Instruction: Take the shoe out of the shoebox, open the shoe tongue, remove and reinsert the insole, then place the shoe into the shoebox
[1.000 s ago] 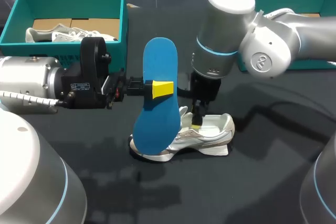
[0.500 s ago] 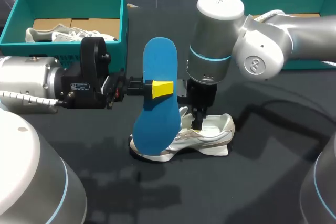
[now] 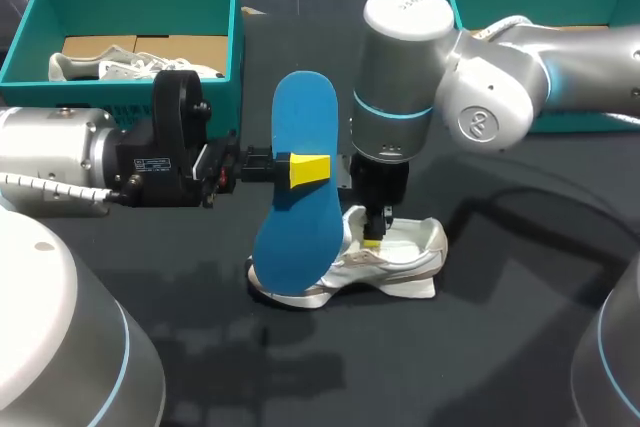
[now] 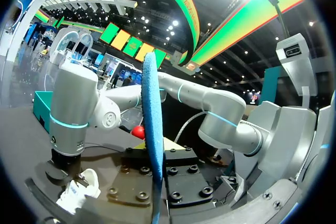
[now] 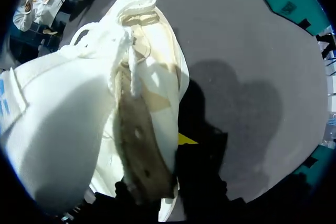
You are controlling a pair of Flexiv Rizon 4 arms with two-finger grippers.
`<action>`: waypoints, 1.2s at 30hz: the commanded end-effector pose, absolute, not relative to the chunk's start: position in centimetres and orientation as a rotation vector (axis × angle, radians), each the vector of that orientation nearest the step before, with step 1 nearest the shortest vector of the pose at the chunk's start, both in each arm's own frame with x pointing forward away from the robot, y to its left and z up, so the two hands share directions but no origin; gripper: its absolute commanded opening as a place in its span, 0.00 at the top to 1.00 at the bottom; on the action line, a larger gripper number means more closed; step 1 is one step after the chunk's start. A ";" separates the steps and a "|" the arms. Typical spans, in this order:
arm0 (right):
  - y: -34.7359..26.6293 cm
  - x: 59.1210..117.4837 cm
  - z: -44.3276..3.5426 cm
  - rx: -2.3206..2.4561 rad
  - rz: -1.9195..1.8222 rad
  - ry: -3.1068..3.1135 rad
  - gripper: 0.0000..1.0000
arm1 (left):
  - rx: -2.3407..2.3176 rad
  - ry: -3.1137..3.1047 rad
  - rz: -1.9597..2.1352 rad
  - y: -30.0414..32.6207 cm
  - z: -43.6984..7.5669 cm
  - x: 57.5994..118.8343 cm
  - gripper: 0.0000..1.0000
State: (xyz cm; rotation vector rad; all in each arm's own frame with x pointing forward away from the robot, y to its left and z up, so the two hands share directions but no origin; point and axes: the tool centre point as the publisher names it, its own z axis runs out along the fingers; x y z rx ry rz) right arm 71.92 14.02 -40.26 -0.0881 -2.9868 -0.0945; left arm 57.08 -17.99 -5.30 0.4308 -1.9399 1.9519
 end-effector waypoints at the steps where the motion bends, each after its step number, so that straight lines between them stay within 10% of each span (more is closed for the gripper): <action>1: 13.8 71.2 -39.8 -0.093 -0.059 -2.986 1.00 | 0.433 -1.938 1.954 -18.1 -5.4 57.0 1.00; 36: 10.2 71.2 -35.5 -0.862 -0.341 -2.840 1.00 | 0.433 -1.938 1.954 -18.1 -5.4 57.0 1.00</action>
